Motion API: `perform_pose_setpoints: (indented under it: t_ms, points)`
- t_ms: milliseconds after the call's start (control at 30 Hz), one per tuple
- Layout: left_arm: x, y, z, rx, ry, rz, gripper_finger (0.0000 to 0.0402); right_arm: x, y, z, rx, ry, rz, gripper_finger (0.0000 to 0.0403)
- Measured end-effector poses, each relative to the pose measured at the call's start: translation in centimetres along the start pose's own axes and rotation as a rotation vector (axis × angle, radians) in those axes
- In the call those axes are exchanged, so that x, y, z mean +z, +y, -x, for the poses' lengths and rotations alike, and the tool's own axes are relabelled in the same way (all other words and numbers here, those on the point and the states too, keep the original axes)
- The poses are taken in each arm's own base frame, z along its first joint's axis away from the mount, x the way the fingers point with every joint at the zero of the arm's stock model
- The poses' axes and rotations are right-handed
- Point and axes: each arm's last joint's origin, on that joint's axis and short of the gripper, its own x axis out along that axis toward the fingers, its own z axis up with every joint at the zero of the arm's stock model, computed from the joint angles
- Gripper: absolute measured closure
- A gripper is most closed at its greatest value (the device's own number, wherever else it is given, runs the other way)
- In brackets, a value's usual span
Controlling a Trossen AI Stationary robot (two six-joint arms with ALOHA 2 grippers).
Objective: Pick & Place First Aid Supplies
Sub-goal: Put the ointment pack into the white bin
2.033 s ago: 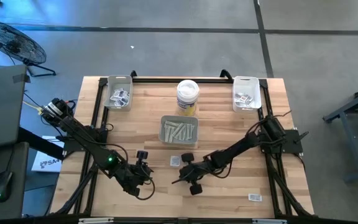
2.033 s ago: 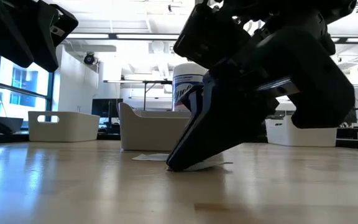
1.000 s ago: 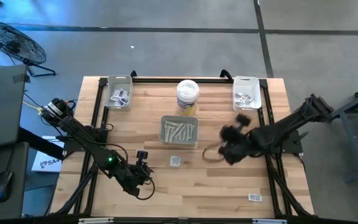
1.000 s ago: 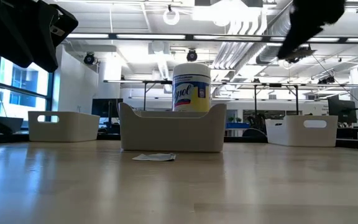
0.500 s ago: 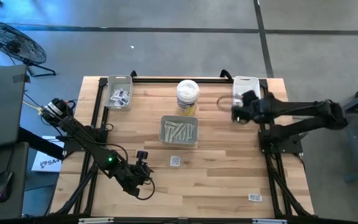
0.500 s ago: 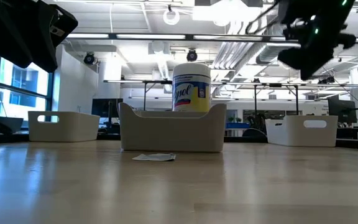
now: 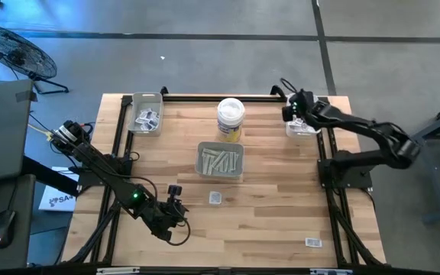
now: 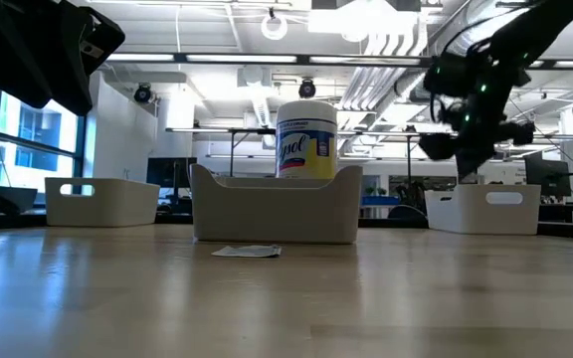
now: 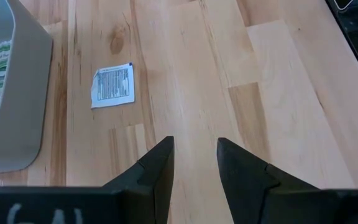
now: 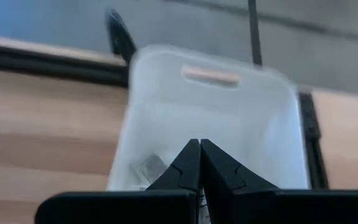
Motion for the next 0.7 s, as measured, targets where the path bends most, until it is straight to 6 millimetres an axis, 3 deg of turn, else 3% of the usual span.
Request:
perform_pose_setpoints:
  t_ms: [167,300,500,700]
  points:
    - [0.0,0.0,0.0,0.0,-0.001,0.001,0.0282,-0.9,0.8,-3.4,-0.028,0.114,0.013,0.0403]
    - [0.0,0.0,0.0,0.0,0.0,0.0,0.0282,-1.2,1.4,-5.0,-0.039,0.124,0.063,0.04]
    - [0.0,0.0,0.0,0.0,-0.001,0.0,0.0282,-1.1,1.5,-5.0,-0.039,0.105,0.088,0.0369]
    - [0.0,0.0,0.0,0.001,0.0,0.0,0.0282,-0.3,1.1,-3.7,0.043,0.079,0.097,0.0317]
